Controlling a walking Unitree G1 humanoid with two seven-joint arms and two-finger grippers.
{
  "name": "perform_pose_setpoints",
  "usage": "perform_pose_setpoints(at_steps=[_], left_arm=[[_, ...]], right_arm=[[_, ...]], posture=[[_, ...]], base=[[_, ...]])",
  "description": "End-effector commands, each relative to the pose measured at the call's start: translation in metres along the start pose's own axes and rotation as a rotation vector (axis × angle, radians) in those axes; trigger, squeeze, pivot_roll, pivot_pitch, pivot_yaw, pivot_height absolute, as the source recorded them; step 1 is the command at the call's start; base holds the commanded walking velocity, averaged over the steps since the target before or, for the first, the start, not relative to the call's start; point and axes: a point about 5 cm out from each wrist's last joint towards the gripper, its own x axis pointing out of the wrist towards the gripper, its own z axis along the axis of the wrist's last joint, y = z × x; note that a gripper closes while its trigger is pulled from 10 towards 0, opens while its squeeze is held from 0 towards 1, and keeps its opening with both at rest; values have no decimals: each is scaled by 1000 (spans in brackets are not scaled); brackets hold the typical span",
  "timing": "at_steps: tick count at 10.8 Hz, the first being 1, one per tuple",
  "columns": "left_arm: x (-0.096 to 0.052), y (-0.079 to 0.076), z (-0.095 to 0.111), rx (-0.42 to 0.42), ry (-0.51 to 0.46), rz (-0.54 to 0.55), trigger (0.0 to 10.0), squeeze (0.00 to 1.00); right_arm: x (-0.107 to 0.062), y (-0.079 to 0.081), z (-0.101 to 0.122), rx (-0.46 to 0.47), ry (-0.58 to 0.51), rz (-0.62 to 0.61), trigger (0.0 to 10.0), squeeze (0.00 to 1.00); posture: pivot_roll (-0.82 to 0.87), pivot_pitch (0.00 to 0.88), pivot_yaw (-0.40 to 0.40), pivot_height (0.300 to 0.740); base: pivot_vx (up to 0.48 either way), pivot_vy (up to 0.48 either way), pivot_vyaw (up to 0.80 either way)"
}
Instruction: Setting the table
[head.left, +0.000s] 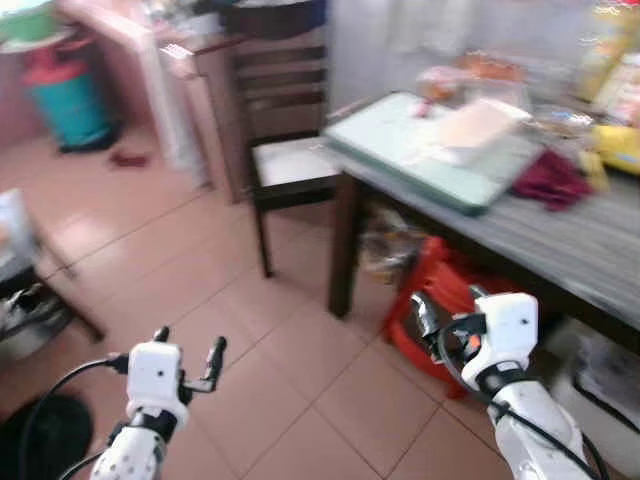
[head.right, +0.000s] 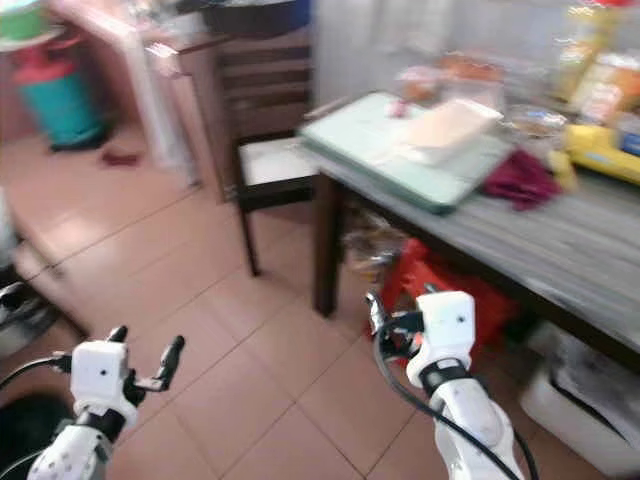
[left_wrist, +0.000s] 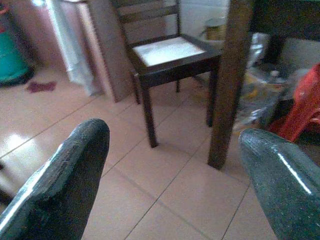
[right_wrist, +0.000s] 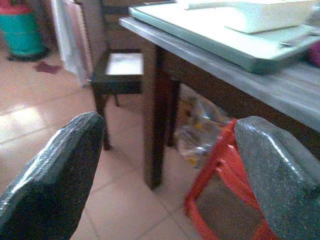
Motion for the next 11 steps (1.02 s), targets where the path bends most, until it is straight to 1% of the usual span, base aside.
perform_pose_setpoints(at_steps=[1,2,7,9,11], left_arm=[[3,2,-1,2,3,6,10000,0],[5,0,-1,-18,4,8,10000,0],[9,-7,1,-15,10,0,10000,0],[10,-12,13,-6,-10,-10,10000,0],[10,-14,19,-6,-15,-14,10000,0]], right_arm=[[2,-1,0,11,5,-10,10000,0],[5,-2,0,30,9,-21,10000,0],[11,0,3,29,11,-21,10000,0],[13,1,3,34,9,-27,10000,0],[16,0,4,39,2,-39,10000,0]], posture=[[11,61,5,740],[12,61,5,740],[15,60,4,740],[17,59,12,740],[16,62,16,740]], base=[[0,0,-775],[0,0,-769],[0,0,-769],[0,0,-769],[0,0,-769]])
